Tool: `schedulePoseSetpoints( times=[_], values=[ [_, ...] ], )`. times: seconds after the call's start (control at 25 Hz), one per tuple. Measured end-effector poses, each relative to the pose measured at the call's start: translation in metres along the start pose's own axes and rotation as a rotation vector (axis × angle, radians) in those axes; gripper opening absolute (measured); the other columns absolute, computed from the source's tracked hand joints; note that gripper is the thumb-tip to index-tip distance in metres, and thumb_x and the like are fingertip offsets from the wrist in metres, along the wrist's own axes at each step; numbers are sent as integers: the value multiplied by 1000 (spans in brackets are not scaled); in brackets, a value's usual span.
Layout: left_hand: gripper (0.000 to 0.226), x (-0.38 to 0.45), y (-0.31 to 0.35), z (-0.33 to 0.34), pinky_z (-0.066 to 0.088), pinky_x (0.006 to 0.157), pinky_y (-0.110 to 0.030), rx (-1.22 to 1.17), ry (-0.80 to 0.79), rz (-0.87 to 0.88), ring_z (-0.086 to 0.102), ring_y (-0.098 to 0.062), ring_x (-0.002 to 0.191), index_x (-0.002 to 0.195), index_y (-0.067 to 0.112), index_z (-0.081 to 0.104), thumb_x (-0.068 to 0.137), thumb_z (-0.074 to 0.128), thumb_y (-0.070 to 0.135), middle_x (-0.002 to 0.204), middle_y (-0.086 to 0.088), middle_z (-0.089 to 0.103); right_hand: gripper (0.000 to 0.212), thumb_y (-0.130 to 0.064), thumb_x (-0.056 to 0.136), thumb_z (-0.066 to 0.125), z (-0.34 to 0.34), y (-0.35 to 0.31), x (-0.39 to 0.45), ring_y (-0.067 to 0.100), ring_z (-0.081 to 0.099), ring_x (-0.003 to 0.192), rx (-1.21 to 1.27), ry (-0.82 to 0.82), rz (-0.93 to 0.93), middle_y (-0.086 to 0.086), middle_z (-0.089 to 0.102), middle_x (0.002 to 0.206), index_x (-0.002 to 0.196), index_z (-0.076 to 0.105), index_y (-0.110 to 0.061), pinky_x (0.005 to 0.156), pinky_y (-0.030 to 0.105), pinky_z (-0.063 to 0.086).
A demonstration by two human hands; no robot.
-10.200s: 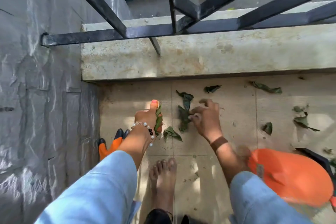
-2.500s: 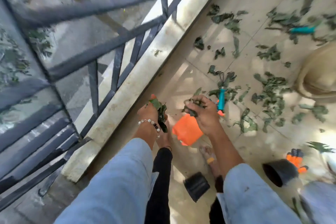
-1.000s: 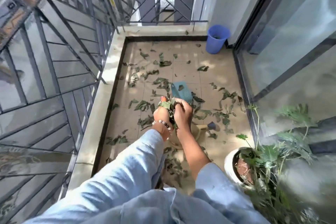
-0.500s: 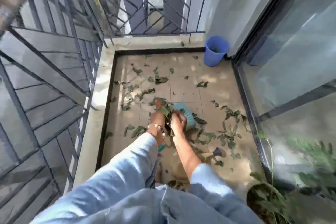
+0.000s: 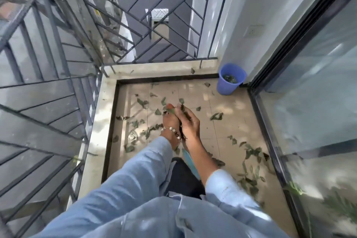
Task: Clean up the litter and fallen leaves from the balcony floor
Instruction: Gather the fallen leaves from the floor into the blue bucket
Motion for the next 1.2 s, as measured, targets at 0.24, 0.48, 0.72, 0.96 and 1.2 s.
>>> schedulePoseSetpoints(
  times=[0.24,0.48,0.72,0.96,1.2],
  values=[
    [73,103,129,76,49,91,-35,-353,-118,-169,63,-26,87,80,13,64,87,27,76,82,-9,68,22,-10,84,70,0,-56,163,35,65,104,125,238,78,14,70,103,105,69,-5,87,40,54],
    [63,192,261,157,47,99,-40,-203,-189,-115,63,-27,95,84,15,62,92,29,68,94,-10,68,11,-19,85,70,0,-147,311,20,70,88,93,246,40,7,74,91,93,69,-13,71,29,54],
    [73,270,305,261,47,98,-36,-84,-358,-173,64,-27,103,85,17,63,86,24,78,95,-9,69,22,-26,78,74,-53,-178,413,18,71,90,136,447,22,5,74,94,96,69,-15,76,32,56],
    [63,352,326,377,51,78,-29,-40,-509,-297,63,-21,84,89,15,62,97,22,62,91,-8,67,17,3,81,66,-139,-189,516,32,67,84,479,783,104,19,71,96,96,70,-3,76,36,57],
    [66,453,307,461,40,107,-39,177,-524,-378,56,-19,120,122,14,61,98,22,61,125,-4,64,29,-9,83,70,-216,-183,605,23,66,78,566,885,189,16,71,96,111,65,-2,66,28,54]
  ],
)
Point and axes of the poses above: each hand's wrist, its own x-axis towards the middle knuckle, its own z-axis out of the palm, y = z × x, the point moved 6 cm from there along x, towards the middle knuckle
